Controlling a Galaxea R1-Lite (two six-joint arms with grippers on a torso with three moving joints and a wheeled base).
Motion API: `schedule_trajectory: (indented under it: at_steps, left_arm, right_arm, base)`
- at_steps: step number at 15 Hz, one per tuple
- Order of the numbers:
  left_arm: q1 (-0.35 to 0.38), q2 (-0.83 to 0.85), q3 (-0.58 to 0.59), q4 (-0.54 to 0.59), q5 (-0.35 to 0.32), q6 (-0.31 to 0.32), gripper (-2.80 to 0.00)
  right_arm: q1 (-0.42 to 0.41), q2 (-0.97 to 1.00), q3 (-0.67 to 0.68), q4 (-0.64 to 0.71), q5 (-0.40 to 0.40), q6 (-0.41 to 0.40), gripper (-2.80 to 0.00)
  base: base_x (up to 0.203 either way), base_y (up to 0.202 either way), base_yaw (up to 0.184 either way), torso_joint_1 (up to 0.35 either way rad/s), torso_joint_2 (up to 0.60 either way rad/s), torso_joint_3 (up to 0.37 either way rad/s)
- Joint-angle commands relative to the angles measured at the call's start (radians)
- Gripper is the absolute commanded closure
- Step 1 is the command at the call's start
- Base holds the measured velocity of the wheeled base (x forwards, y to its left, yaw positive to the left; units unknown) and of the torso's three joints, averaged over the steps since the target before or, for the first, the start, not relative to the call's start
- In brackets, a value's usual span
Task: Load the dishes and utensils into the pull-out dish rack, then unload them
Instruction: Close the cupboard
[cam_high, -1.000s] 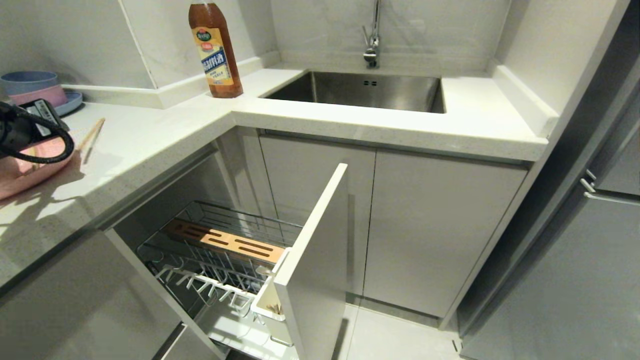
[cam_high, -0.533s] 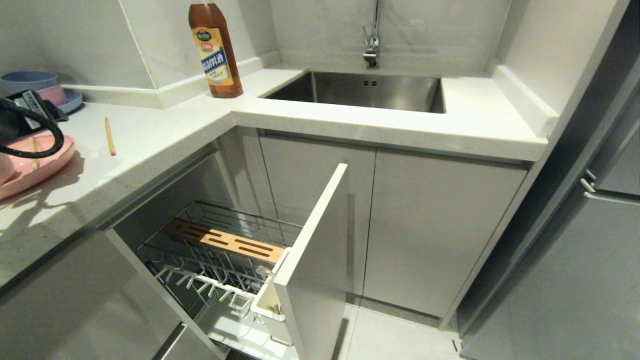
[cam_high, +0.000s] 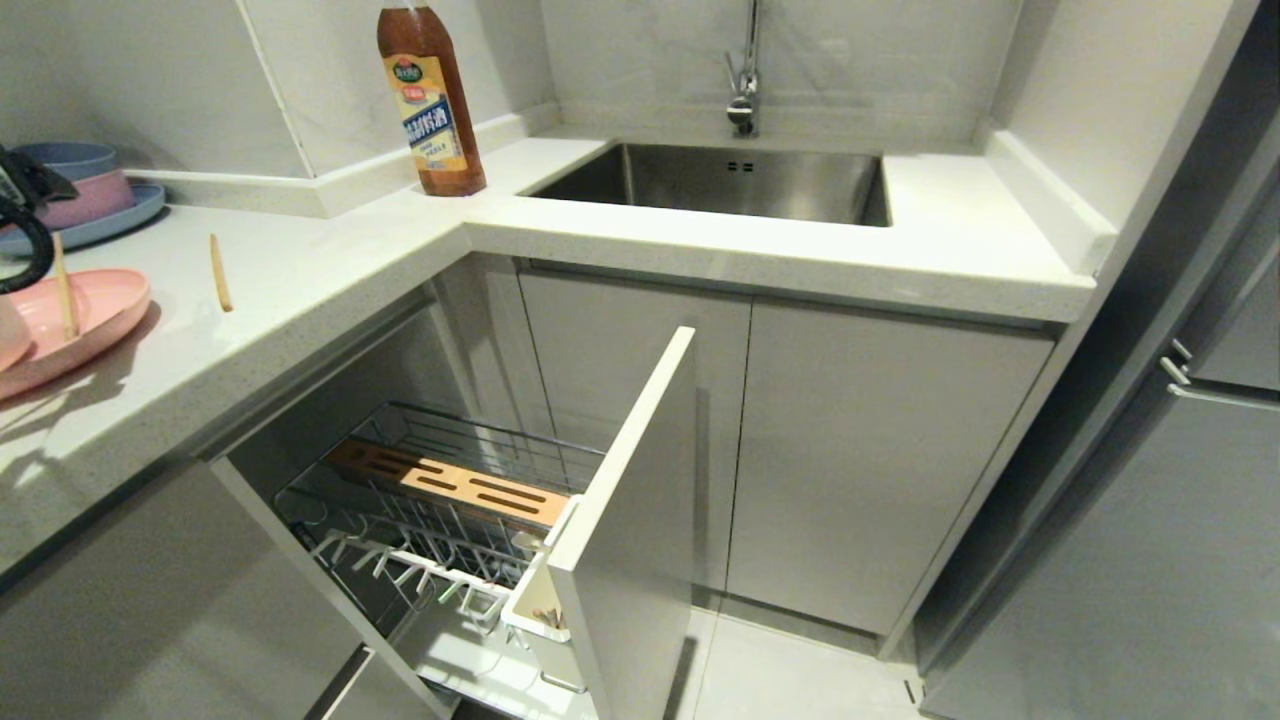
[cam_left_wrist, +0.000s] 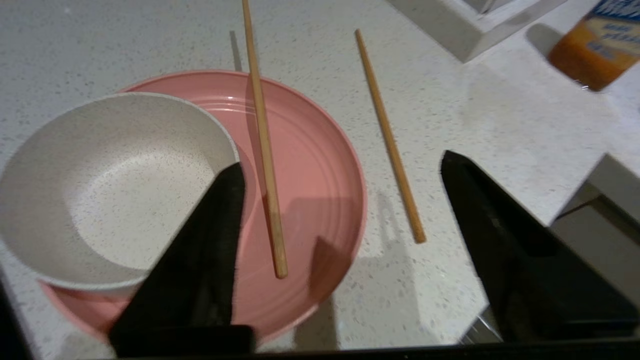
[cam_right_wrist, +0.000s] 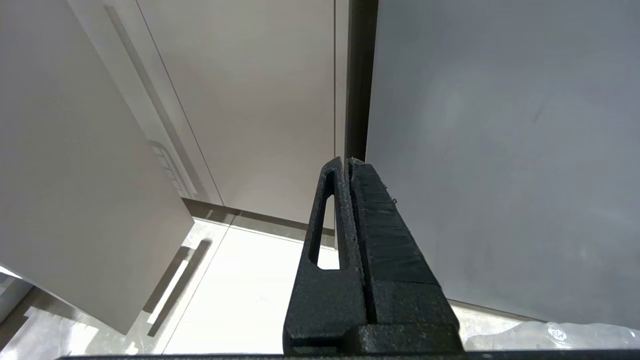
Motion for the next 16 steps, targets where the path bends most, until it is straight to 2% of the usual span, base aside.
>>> schedule_trajectory:
  at_steps: [1,4,8,10,13,16]
  left_arm:
    - [-0.002,-0.072,0.02,0.001,-0.007,-0.002,0.0]
    - [-0.014,-0.175,0.069,0.002,-0.043,-0.002,0.0]
    - [-0.099,-0.289,0.138,-0.002,-0.053,-0.002,0.0]
    - [-0.196,-0.345,0.179,0.001,-0.054,-0.002,0.0]
    - [-0.412,-0.369,0.208,0.009,-0.058,-0.005,0.0]
    - [-0.615,-0.306,0.128,0.012,-0.093,-0.014,0.0]
  right_arm:
    - [0.001,0.0,0.003,0.0,0.0,0.0,0.0]
    - [0.001,0.0,0.003,0.0,0.0,0.001,0.0]
    - [0.0,0.0,0.003,0.0,0.0,0.0,0.0]
    - [0.0,0.001,0.002,0.0,0.0,0.0,0.0]
    - [0.0,0.001,0.003,0.0,0.0,0.0,0.0]
    - [0.0,0.0,0.003,0.0,0.0,0.0,0.0]
  base:
    - [0.0,0.0,0.0,0.0,0.0,0.0]
    - [0.0,0.0,0.0,0.0,0.0,0.0]
    - [0.0,0.0,0.0,0.0,0.0,0.0]
    - [0.0,0.0,0.0,0.0,0.0,0.0]
    - [0.0,0.0,0.0,0.0,0.0,0.0]
    - [0.0,0.0,0.0,0.0,0.0,0.0]
